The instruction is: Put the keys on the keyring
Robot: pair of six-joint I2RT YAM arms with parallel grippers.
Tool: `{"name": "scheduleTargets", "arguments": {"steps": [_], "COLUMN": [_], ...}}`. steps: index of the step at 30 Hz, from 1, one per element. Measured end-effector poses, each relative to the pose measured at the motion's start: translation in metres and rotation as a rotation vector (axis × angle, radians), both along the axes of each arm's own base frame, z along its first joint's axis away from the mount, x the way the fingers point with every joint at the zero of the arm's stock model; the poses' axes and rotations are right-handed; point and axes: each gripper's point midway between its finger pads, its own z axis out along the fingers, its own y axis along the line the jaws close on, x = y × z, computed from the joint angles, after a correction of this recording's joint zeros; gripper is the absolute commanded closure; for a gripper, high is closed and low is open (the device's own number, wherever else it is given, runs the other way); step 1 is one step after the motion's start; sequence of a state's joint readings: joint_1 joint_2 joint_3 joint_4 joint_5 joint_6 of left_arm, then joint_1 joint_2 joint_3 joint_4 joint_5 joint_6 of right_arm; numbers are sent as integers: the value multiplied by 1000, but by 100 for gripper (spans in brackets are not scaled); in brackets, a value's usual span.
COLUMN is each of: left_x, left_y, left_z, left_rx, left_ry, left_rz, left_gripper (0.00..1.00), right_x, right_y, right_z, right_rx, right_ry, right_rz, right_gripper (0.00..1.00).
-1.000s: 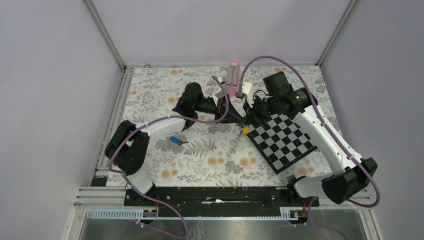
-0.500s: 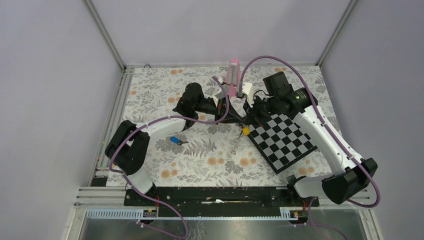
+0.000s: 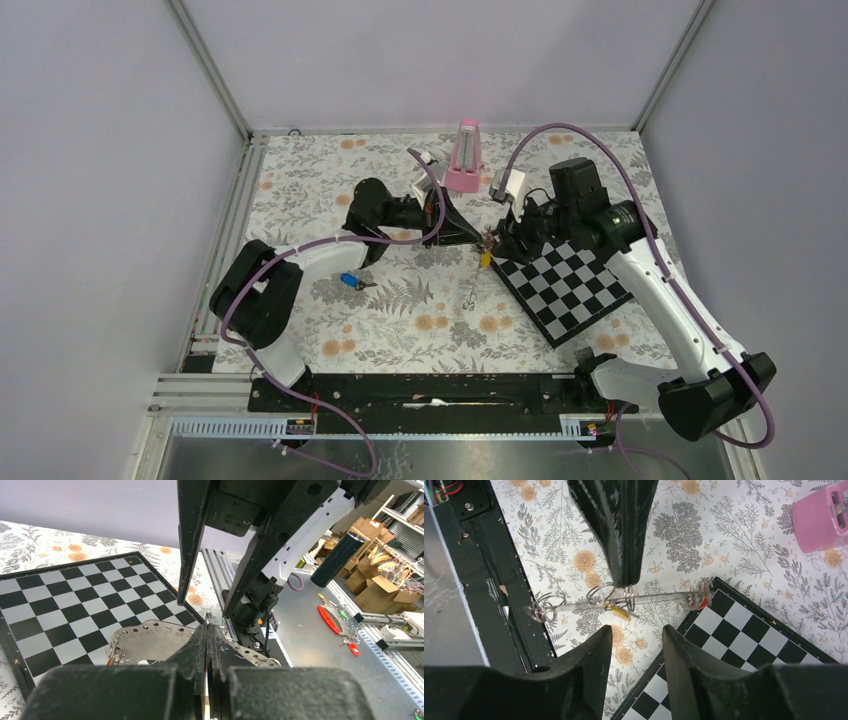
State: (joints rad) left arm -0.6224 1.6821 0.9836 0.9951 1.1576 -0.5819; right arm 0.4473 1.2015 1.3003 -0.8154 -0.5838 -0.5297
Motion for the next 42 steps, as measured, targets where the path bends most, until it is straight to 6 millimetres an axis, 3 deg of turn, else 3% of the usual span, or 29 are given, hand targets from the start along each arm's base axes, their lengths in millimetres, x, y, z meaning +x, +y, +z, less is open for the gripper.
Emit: {"name": "scheduleTargets", "arguments": {"steps": [10,19,29,33,42], "left_x": [0,-1,2,0,0], "left_y": [4,4,5,4,4], "left_z": [8,4,20,19,21], "left_rx": [-54,-71,-139,-146,-159], "left_ry": [92,183,229,243,264], "left_rz": [49,89,124,129,139], "left_gripper": [100,100,100,100,100], "right_x": [-18,-16,-21,-20,-15], "right_y": [12,21,26,27,20], "right_z": [-10,-10,-19,-17,-13], "right_rx": [93,148,180,190,201], "right_ry": [34,21,51,52,28], "right_rz": [88,125,151,146,110], "right_gripper": [48,85,100,99,78]}}
